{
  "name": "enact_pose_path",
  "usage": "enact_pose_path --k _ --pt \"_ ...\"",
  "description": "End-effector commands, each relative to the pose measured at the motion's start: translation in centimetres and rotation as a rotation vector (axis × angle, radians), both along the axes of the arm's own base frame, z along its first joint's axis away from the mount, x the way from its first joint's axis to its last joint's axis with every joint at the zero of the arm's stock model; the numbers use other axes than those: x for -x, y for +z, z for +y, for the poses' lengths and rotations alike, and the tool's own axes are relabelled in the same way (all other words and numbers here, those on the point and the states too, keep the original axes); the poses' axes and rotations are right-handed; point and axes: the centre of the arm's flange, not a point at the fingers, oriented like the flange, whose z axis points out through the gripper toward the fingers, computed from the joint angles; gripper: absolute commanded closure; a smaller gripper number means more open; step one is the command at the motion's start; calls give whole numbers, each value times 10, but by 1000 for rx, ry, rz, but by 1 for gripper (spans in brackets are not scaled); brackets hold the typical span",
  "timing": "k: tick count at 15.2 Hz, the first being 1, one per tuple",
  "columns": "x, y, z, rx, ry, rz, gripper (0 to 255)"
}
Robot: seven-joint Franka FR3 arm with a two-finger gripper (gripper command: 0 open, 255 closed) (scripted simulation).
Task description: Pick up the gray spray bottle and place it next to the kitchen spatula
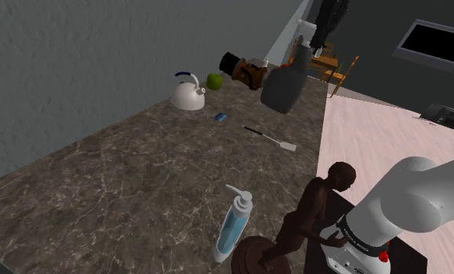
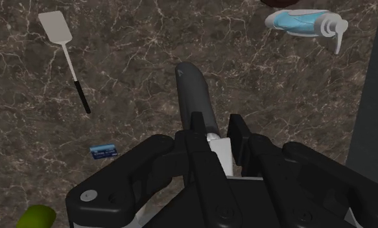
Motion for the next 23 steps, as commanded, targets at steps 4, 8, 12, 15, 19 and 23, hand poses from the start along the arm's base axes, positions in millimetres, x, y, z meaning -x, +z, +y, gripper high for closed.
enact_pose_path --k 4,8,12,15,19,23 --pt "17 4 -63 0 2 0 255" --pt "30 4 -114 0 2 0 255" --pt "38 -1 -147 0 2 0 255" --pt "38 -17 -147 0 2 0 255" --pt "38 -38 -147 0 2 0 255" --pt "38 -59 -147 0 2 0 255"
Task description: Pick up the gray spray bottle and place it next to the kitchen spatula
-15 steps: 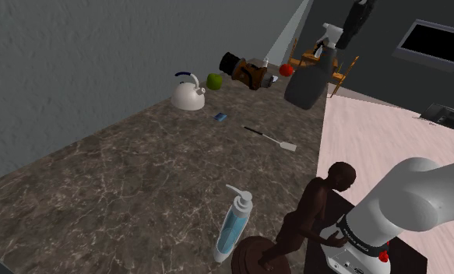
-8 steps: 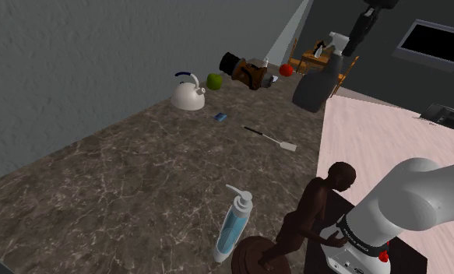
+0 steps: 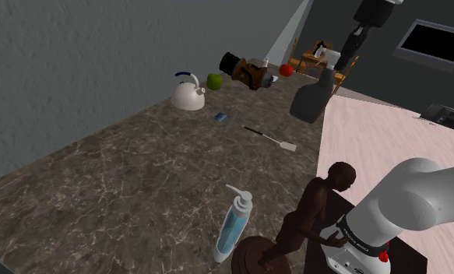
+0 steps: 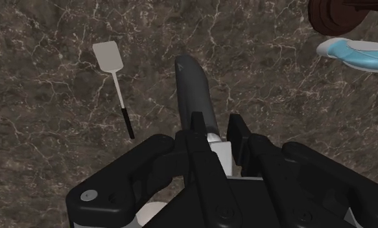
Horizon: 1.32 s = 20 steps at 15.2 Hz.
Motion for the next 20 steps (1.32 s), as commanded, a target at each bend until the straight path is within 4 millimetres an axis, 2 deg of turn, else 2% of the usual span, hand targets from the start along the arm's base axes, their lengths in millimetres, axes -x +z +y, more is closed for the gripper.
enact_pose_path --k 1,20 --pt "1 -10 1 0 0 -1 255" --pt "1 -111 1 0 0 -1 255"
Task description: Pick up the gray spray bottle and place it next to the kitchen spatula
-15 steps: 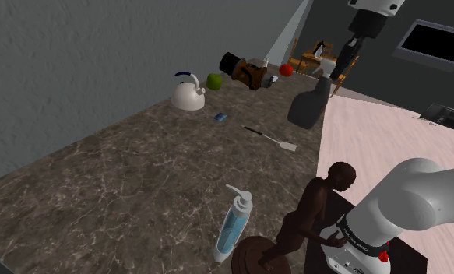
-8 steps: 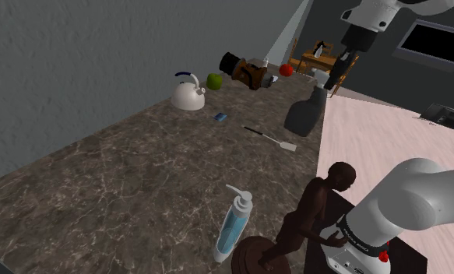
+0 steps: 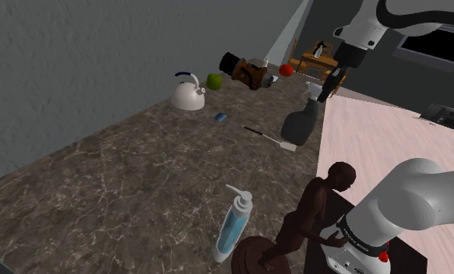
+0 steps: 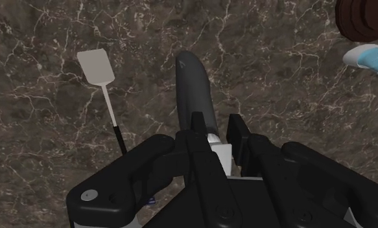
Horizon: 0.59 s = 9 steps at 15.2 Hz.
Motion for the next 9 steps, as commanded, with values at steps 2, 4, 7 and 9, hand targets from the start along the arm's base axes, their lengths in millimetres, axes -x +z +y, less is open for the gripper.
enact_pose_path --k 2,4,7,9 --pt "0 -15 1 0 0 -1 255" --pt "0 -26 1 0 0 -1 255" --pt "0 -42 1 0 0 -1 255" --pt "0 -52 1 0 0 -1 255"
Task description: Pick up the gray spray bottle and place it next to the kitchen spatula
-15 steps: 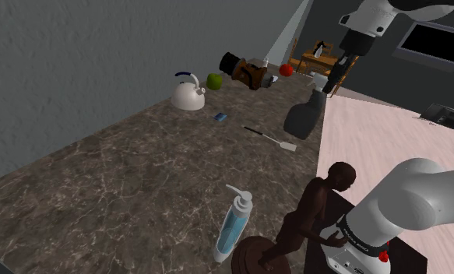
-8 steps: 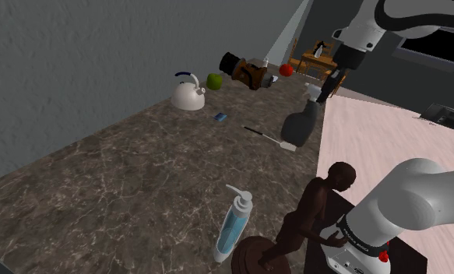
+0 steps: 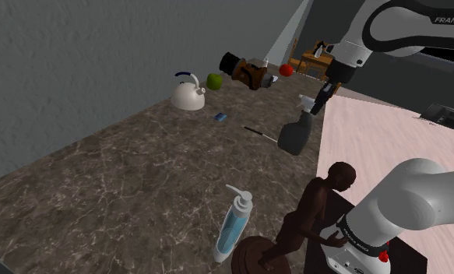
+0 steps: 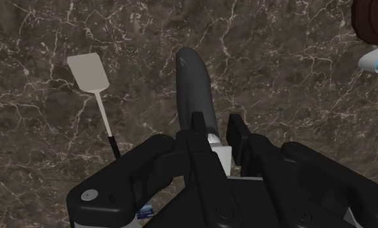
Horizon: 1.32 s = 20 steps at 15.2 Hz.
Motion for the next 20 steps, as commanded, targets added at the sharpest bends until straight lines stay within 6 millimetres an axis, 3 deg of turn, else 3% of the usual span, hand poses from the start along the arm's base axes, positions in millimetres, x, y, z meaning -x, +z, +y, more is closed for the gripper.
enact_pose_path --k 1,16,20 --pt "0 -9 0 0 0 -1 255" --pt "0 -89 0 0 0 -1 255" --pt "0 -93 0 0 0 -1 255"
